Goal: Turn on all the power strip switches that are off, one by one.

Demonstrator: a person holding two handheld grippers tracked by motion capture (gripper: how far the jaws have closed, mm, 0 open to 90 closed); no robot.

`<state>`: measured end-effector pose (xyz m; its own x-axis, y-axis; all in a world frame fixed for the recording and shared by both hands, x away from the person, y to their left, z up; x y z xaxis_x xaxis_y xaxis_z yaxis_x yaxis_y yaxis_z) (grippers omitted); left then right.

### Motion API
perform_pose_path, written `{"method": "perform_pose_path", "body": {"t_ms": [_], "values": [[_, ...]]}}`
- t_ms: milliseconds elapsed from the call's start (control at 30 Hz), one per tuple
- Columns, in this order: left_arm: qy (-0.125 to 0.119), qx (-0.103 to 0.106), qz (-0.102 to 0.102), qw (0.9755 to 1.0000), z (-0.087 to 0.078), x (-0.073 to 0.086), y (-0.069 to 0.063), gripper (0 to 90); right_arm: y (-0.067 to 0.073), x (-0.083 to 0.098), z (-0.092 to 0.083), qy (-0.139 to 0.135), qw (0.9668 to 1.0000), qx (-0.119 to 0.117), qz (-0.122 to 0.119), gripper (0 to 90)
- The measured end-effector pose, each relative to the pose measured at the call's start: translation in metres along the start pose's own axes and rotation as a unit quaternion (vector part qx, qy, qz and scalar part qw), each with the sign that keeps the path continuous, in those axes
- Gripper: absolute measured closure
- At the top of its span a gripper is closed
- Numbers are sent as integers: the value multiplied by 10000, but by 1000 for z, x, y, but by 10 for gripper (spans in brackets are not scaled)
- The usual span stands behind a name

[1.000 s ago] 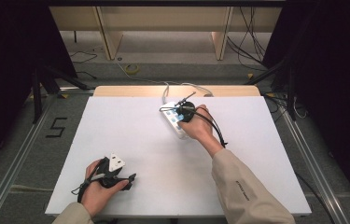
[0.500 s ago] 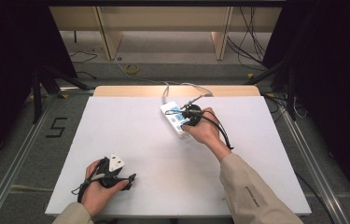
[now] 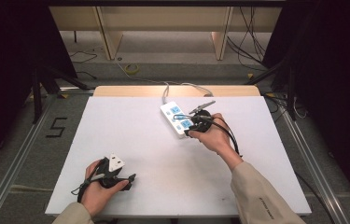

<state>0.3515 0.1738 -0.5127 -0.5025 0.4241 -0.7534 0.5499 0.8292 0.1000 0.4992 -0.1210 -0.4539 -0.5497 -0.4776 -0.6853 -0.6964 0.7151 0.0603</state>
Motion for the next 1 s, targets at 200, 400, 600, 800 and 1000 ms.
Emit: {"method": "perform_pose_path", "body": {"t_ms": [200, 400, 600, 800, 1000], "values": [[-3, -21, -6, 10000, 0, 0, 1, 228, 2, 15, -11, -98, 9999, 20, -53, 649], [-21, -32, -17, 10000, -1, 0, 1, 228, 3, 32, -23, -342, 9994, 56, -87, 619], [-20, -37, -3, 10000, -1, 0, 1, 227, 4, 48, -32, -370, 9993, 25, 6, 595], [-31, -52, -19, 10000, -2, 0, 2, 227, 8, 65, -41, -500, 9987, 11, -2, 594], [-31, -60, -1, 10000, -2, -1, 1, 227, 10, 82, -51, -534, 9986, 25, -11, 589]]}}
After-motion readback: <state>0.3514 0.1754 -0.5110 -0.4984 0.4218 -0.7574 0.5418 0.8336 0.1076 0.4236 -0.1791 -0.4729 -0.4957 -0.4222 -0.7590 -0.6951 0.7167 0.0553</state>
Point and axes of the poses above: each handheld gripper's, and its own axes: z roughly forward along the jaws, x roughly out of its underside, y roughly to its left, the point moved 3 cm from there along z, roughly forward along the jaws, and after that the axes turned 5 degrees about -y, right-handed, at the moved point
